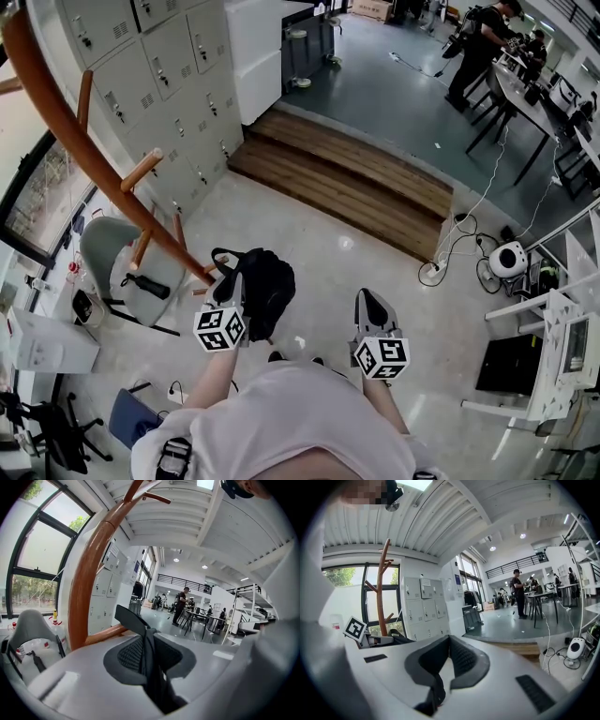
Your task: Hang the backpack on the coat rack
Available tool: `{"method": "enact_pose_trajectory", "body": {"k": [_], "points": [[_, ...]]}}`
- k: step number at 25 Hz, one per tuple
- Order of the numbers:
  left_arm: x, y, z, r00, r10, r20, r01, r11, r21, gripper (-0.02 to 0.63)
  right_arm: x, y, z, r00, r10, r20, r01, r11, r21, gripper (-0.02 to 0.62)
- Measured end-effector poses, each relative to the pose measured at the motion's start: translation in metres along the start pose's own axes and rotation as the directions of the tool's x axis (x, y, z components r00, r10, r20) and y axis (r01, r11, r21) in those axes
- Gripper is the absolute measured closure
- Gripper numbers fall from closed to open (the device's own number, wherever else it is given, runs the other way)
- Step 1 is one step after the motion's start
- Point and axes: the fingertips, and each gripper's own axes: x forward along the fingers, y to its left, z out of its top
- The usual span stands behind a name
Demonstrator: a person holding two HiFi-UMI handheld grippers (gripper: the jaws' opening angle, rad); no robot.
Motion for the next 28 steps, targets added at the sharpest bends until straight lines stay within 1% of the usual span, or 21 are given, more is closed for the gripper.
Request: {"method": "enact_pose_trajectory", "body": {"k": [4, 10, 17, 21, 24, 28], "points": [[0.004, 0.01, -0.015, 0.999, 0.022, -0.041, -0.023, 0.999, -0.023, 0.545, 0.002, 0.004, 0.0, 1.0, 0.007, -0.002, -0.007, 1.0, -0.003, 0.586], [0.009, 0.017, -0.034, 0.995, 0.041, -0.089, -0.045, 0.998, -0.044, 0.545, 0.0, 0.0, -0.002, 1.0, -0.004, -0.004, 0.004, 1.0, 0.002, 0.586], [0.009, 0.03, -0.054, 0.987, 0.089, -0.136, -0.094, 0.995, -0.034, 0.543, 0.0, 0.0, -0.002, 1.0, -0.009, -0.006, 0.009, 1.0, 0.004, 0.586], [0.01, 0.043, -0.065, 0.98, 0.117, -0.158, -0.12, 0.993, -0.009, 0.543, 0.002, 0.0, -0.002, 1.0, -0.004, -0.008, 0.004, 1.0, 0.004, 0.586], [0.009, 0.048, -0.068, 0.978, 0.13, -0.165, -0.132, 0.991, 0.0, 0.537, 0.003, 0.002, -0.004, 1.0, 0.002, -0.01, -0.002, 1.0, 0.005, 0.586], [0.011, 0.045, -0.057, 0.98, 0.157, -0.12, -0.159, 0.987, -0.001, 0.501, 0.007, 0.005, -0.004, 1.0, 0.015, -0.014, -0.015, 1.0, 0.007, 0.586]]}}
